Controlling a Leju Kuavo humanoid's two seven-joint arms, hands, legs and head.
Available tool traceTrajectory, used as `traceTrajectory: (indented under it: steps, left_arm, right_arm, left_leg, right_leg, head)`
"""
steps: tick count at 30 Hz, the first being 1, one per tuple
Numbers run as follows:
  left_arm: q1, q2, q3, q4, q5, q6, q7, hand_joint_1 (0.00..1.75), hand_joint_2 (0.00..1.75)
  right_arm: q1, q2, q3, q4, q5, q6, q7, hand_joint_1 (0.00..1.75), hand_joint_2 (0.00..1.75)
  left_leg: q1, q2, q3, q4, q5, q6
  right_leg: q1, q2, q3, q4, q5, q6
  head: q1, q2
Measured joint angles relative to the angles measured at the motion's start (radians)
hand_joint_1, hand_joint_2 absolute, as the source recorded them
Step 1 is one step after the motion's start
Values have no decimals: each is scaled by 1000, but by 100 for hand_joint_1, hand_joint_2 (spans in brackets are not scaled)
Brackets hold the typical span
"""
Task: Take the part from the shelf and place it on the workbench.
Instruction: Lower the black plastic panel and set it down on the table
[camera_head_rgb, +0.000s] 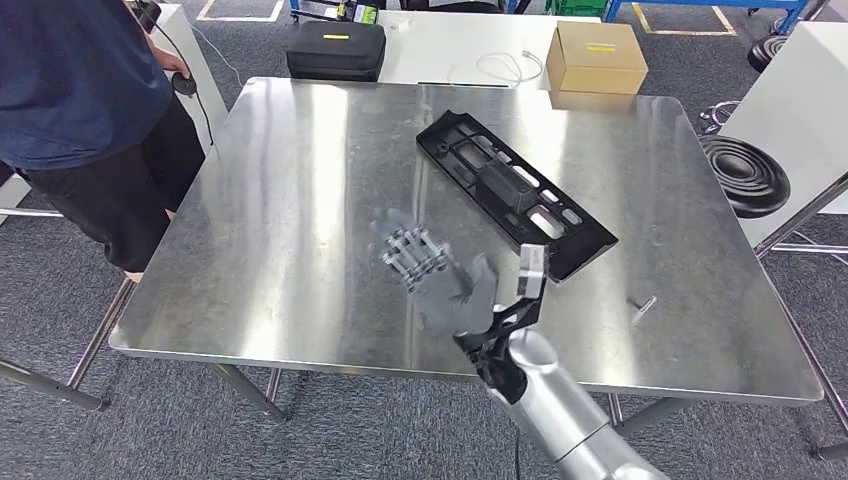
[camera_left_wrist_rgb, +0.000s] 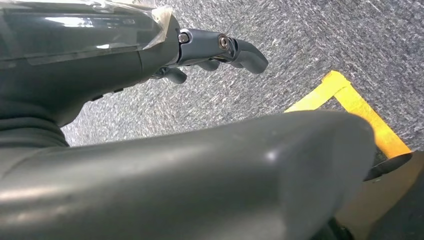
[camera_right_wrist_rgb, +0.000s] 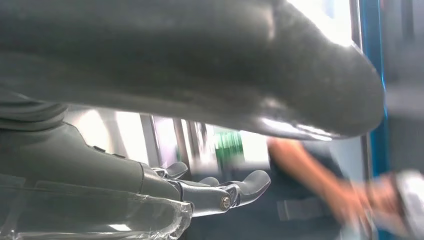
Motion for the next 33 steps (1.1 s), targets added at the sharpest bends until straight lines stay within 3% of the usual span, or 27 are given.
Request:
traceTrajectory:
  steps: [2, 5, 6, 8, 10, 11, 13, 14, 15, 16, 19, 20, 22, 24, 25, 26, 27, 30, 31, 33]
  left_arm:
    - [-1, -1, 5, 0, 6, -2, 0, 0, 0]
    - [-1, -4, 9, 0, 11, -5, -1, 0, 0]
    - [-1, -4, 11, 0, 11, -5, -1, 0, 0]
    - [-1, -4, 14, 0, 12, -5, -2, 0, 0]
    - [-1, -5, 17, 0, 12, -7, -4, 0, 0]
    - [0, -4, 18, 0, 13, -9, -5, 0, 0]
    - [0, -4, 21, 0, 14, -14, -11, 0, 0]
    - [-1, -4, 22, 0, 15, -16, -13, 0, 0]
    - [-1, -3, 23, 0, 15, -18, -15, 0, 0]
    - [-1, -2, 24, 0, 15, -19, -15, 0, 0]
    - [-1, -1, 26, 0, 16, -22, -15, 0, 0]
    - [-2, -1, 27, 0, 16, -23, -15, 0, 0]
    - [-3, -1, 28, 0, 16, -24, -14, 0, 0]
    - [-3, -1, 30, 0, 16, -26, -13, 0, 0]
    - [-3, -1, 30, 0, 17, -26, -13, 0, 0]
    - [-3, -1, 30, 0, 17, -26, -13, 0, 0]
    - [-3, -1, 31, 0, 17, -26, -13, 0, 0]
    - [-6, 2, 31, 0, 18, -26, -13, 0, 0]
    - [-7, 3, 31, 0, 18, -26, -13, 0, 0]
    - [-8, 4, 32, 0, 18, -26, -14, 0, 0]
  right_arm:
    - [26, 7, 55, -29, 5, 15, 0, 0, 0]
    - [51, 13, 112, -63, 18, 18, -10, 0, 0]
    - [55, 14, 123, -70, 20, 18, -13, 0, 0]
    - [63, 11, 141, -76, 23, 17, -17, 0, 0]
    - [75, 6, 154, -77, 23, 16, -19, 0, 0]
    - [79, 3, 159, -78, 23, 16, -19, 0, 0]
    - [84, 1, 168, -78, 24, 13, -20, 0, 0]
    - [86, 1, 172, -78, 25, 10, -21, 0, 0]
    - [89, 2, 176, -78, 28, 6, -21, 0, 0]
    - [92, 3, 178, -78, 30, 3, -21, 0, 0]
    - [94, 12, 185, -78, 36, -8, -21, 0, 0]
    - [92, 17, 186, -78, 38, -11, -20, 0, 0]
    - [90, 25, 190, -78, 42, -16, -16, 0, 0]
    - [88, 29, 192, -77, 46, -21, -14, 0, 0]
    - [88, 30, 194, -77, 48, -23, -13, 0, 0]
    - [88, 31, 195, -76, 50, -24, -13, 0, 0]
    - [88, 31, 195, -75, 51, -24, -13, 0, 0]
    - [87, 32, 196, -74, 54, -24, -15, 0, 0]
    - [86, 32, 196, -74, 55, -24, -16, 0, 0]
    - [84, 32, 197, -74, 59, -25, -19, 0, 0]
  left_leg:
    - [-2, 0, -1, 1, -3, 4]
    - [10, 2, 12, -20, 1, 10]
    - [15, 4, 18, -27, 3, 12]
    - [19, 7, 22, -30, 3, 13]
    - [21, 8, 25, -29, 1, 10]
    - [24, 8, 28, -28, -1, 7]
    - [32, 6, 35, -25, -9, -5]
    - [35, 5, 37, -21, -15, -14]
    - [35, 4, 39, -17, -19, -23]
    - [33, 3, 38, -13, -22, -30]
    - [36, 2, 34, -7, -27, -43]
    - [38, 2, 27, 7, -41, -46]
    - [40, 2, -10, 93, -105, -50]
    - [38, 1, -68, 226, -173, -50]
    - [38, 1, -86, 269, -185, -48]
    - [37, 1, -87, 278, -178, -45]
    - [37, 1, -68, 249, -154, -40]
    - [29, 0, 45, 58, -75, -19]
    - [24, 0, 65, 19, -66, -16]
    - [15, 1, 67, 0, -56, -14]
  right_leg:
    - [-4, 0, 0, -4, 0, 1]
    - [1, 0, -7, 21, -14, 5]
    - [1, -1, -28, 63, -30, 5]
    - [-5, -1, -113, 202, -74, 3]
    - [-16, -2, -190, 303, -86, 14]
    - [-21, -2, -203, 300, -65, 27]
    - [-33, -7, -175, 187, 15, 60]
    - [-35, -10, -151, 125, 53, 70]
    - [-35, -11, -135, 81, 80, 72]
    - [-35, -10, -127, 59, 92, 65]
    - [-37, -2, -134, 59, 92, 36]
    - [-37, -1, -137, 58, 94, 27]
    - [-36, -2, -144, 56, 100, 5]
    - [-28, -3, -155, 57, 107, -11]
    - [-23, -3, -160, 57, 111, -16]
    - [-19, -4, -165, 57, 114, -20]
    - [-16, -3, -169, 57, 118, -22]
    - [-9, -1, -175, 58, 129, -16]
    - [-8, -1, -176, 58, 134, -10]
    - [-8, -3, -179, 55, 146, 6]
  head:
    - [0, 0]
    - [1, 0]
    - [3, 0]
    - [5, 0]
    - [5, 0]
    - [5, 0]
    - [6, 0]
    - [8, 0]
    - [10, 0]
    - [11, 0]
    - [10, 0]
    - [9, 0]
    - [8, 0]
    - [7, 0]
    - [7, 0]
    - [7, 0]
    - [7, 0]
    - [8, 0]
    - [8, 0]
    - [8, 0]
